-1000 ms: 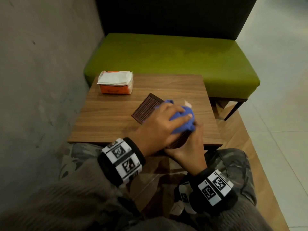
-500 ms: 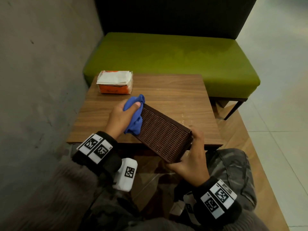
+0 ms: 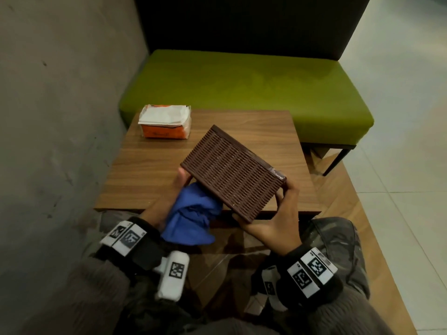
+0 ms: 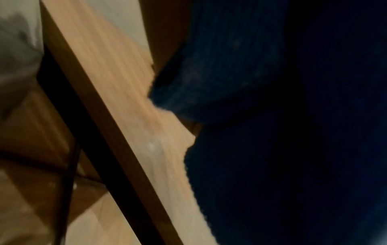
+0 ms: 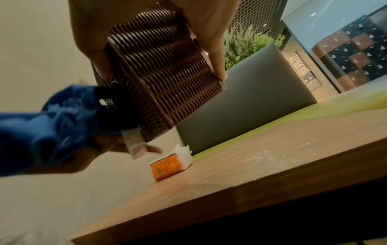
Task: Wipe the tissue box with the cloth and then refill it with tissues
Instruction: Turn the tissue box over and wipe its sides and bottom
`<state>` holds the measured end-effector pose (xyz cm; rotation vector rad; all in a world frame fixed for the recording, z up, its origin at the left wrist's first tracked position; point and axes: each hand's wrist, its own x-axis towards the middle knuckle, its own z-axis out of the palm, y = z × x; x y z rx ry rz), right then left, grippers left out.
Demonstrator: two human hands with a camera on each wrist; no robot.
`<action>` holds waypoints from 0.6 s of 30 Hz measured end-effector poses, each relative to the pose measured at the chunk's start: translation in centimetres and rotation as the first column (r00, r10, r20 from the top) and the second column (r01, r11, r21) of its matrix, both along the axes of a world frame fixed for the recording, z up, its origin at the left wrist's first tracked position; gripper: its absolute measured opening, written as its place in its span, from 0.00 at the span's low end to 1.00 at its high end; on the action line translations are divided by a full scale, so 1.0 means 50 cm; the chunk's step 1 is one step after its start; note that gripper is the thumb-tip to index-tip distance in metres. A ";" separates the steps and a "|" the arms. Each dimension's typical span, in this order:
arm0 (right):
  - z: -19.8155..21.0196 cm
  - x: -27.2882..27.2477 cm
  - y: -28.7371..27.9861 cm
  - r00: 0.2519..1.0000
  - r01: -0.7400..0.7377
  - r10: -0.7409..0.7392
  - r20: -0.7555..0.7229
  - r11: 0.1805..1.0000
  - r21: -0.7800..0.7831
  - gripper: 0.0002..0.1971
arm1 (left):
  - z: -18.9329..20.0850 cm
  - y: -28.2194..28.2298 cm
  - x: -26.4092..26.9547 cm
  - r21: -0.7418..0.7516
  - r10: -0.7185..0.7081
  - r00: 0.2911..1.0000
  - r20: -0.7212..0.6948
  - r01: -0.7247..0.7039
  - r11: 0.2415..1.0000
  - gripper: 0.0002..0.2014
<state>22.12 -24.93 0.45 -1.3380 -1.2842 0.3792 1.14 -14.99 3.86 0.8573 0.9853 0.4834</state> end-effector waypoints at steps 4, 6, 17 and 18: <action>-0.003 -0.009 0.006 1.000 -0.001 0.001 0.006 0.999 -0.039 0.53 | 0.003 -0.009 0.051 -0.062 0.025 0.971 0.238 -0.011 0.998 0.50; 0.001 -0.004 0.011 1.000 0.013 -0.010 0.028 0.993 -0.114 0.54 | -0.011 -0.001 0.056 -0.059 0.108 0.956 0.271 -0.096 0.994 0.54; 0.052 -0.040 0.034 0.993 -0.121 0.117 -0.032 0.950 -0.288 0.69 | -0.053 -0.006 0.069 0.818 0.252 0.967 -0.024 -0.126 0.561 0.60; 0.058 -0.045 0.042 0.994 -0.109 0.101 -0.044 0.953 -0.284 0.69 | -0.057 -0.010 0.072 0.809 0.231 0.973 -0.007 -0.131 0.573 0.62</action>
